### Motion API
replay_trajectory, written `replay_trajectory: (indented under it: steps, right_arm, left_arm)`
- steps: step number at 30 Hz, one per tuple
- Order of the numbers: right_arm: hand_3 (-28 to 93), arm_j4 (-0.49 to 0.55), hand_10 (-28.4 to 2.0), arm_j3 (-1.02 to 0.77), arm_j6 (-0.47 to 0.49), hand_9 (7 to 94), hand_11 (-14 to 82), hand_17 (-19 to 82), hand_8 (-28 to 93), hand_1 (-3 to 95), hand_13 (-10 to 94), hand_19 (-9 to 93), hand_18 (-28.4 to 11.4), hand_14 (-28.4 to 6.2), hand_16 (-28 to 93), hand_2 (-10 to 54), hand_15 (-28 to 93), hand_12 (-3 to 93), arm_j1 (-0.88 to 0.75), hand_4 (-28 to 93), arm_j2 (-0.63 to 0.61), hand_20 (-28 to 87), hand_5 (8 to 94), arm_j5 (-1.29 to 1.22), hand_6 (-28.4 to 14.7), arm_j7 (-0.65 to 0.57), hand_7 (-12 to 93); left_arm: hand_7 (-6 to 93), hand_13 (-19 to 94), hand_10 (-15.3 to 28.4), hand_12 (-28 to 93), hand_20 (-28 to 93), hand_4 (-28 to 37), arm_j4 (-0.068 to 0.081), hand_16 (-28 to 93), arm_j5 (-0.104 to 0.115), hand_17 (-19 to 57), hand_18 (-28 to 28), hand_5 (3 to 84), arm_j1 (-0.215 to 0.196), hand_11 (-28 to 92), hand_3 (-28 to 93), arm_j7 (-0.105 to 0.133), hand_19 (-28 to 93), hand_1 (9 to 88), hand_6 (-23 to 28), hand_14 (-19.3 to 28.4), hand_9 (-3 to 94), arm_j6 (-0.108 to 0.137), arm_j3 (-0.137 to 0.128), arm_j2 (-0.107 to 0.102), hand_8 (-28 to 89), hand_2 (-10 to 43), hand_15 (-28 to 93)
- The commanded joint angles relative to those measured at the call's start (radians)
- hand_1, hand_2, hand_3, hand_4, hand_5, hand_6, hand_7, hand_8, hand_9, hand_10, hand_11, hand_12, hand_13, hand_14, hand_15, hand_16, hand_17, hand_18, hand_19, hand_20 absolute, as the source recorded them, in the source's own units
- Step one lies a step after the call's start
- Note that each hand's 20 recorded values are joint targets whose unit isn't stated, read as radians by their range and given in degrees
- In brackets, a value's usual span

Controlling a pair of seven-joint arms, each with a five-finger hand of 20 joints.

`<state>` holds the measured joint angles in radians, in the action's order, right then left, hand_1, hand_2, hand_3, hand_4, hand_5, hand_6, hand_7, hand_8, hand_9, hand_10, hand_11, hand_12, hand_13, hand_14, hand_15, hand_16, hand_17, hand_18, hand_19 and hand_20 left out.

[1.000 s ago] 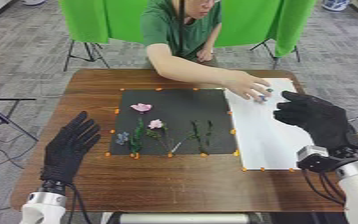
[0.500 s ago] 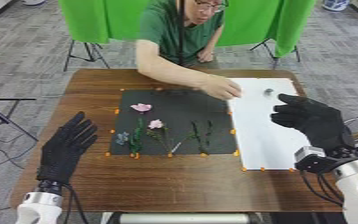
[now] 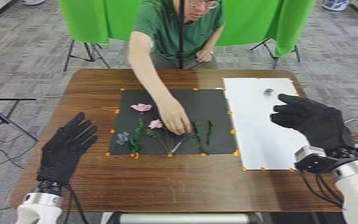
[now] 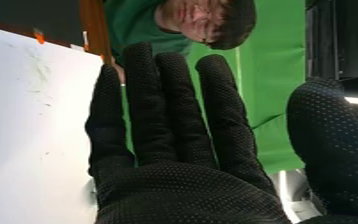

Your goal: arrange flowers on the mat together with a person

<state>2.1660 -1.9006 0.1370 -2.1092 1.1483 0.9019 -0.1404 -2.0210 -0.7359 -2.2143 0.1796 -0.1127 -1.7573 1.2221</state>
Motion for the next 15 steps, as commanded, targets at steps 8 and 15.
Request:
replay_trajectory:
  steps: [8, 15]
  right_arm:
    - [86, -0.009, -16.7, 0.018, -0.018, 51.2, 18.4, 13, -10, 16.3, 43, 52, -22.3, -15.1, 19, 9.6, 36, 22.5, 0.005, -22, 0.005, 30, 51.9, 0.003, -4.7, -0.009, 18]
    - [86, -0.011, -16.7, 0.025, -0.020, 51.2, 18.5, 12, -10, 16.2, 43, 52, -22.4, -15.1, 19, 9.8, 36, 22.6, 0.011, -22, 0.004, 30, 51.9, 0.006, -4.8, -0.009, 18]
  left_arm:
    - [14.8, 24, 12.1, 15, 8, -28.1, 0.004, 2, 0.003, -9.1, 21.3, 34.4, -0.009, 17, 71, -0.011, 42, 24.0, 3.1, 14.1, 28.5, 0.003, -0.002, 0.008, -8, -0.5, 20]
    - [14.8, 24, 12.0, 15, 8, -28.1, 0.006, 2, 0.003, -9.1, 21.2, 34.4, -0.001, 17, 71, -0.013, 42, 24.0, 3.1, 13.9, 28.5, 0.006, -0.002, 0.007, -8, -0.5, 19]
